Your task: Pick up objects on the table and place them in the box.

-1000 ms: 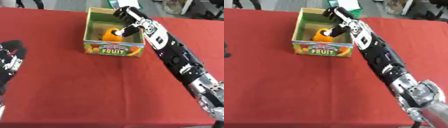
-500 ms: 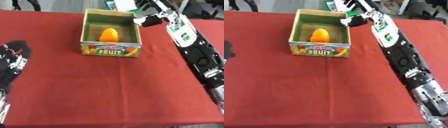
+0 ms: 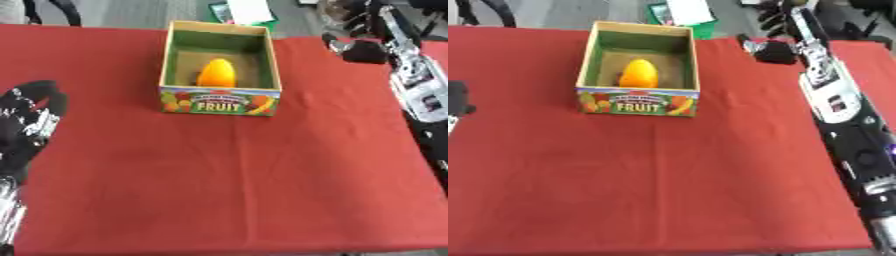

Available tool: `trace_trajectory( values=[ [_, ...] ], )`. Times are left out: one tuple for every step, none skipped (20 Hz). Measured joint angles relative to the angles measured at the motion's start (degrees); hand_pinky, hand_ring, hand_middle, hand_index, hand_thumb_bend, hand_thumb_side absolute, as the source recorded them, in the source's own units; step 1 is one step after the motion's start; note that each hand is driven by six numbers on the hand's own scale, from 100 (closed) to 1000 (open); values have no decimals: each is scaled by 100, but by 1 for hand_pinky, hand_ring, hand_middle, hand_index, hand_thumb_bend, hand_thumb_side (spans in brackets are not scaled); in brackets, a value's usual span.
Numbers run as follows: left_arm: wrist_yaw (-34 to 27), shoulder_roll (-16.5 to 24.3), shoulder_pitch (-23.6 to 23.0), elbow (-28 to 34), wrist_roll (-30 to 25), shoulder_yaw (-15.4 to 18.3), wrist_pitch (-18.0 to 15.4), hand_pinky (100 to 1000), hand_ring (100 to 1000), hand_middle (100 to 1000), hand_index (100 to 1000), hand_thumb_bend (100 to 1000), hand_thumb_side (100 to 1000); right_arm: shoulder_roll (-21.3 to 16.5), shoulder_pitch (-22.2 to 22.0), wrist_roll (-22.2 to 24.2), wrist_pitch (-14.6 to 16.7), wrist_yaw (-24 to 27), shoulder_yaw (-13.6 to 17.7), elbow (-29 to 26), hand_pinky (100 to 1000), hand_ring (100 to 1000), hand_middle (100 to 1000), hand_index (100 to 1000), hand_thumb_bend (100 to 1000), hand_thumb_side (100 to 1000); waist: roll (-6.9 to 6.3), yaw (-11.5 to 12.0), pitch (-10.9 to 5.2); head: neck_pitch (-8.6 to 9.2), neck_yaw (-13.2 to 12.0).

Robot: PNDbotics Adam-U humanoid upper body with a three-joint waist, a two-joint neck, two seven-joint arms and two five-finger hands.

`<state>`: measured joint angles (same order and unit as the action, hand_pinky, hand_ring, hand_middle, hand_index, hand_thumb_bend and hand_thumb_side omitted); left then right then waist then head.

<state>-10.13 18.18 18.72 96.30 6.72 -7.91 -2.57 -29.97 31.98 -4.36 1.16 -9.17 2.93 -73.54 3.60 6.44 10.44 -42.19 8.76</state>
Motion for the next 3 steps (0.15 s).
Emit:
trace_trajectory(
  values=[
    [0,0,-1,0,4,1,-1,723,823,711,646,556,396,0,-122,-97,-14,100,17,-39,629,670,626,780,400,124,-3,-3,0,0,-5],
    [0,0,-2,0,6,4,-2,723,823,711,646,556,396,1,-229,-197,-22,202,26,-72,628,668,624,780,398,123,-7,-4,0,1,-8],
    [0,0,-4,0,9,9,-4,723,823,711,646,556,396,4,-314,-294,-26,297,26,-106,628,668,624,779,398,123,-12,-4,0,1,-9]
  ],
)
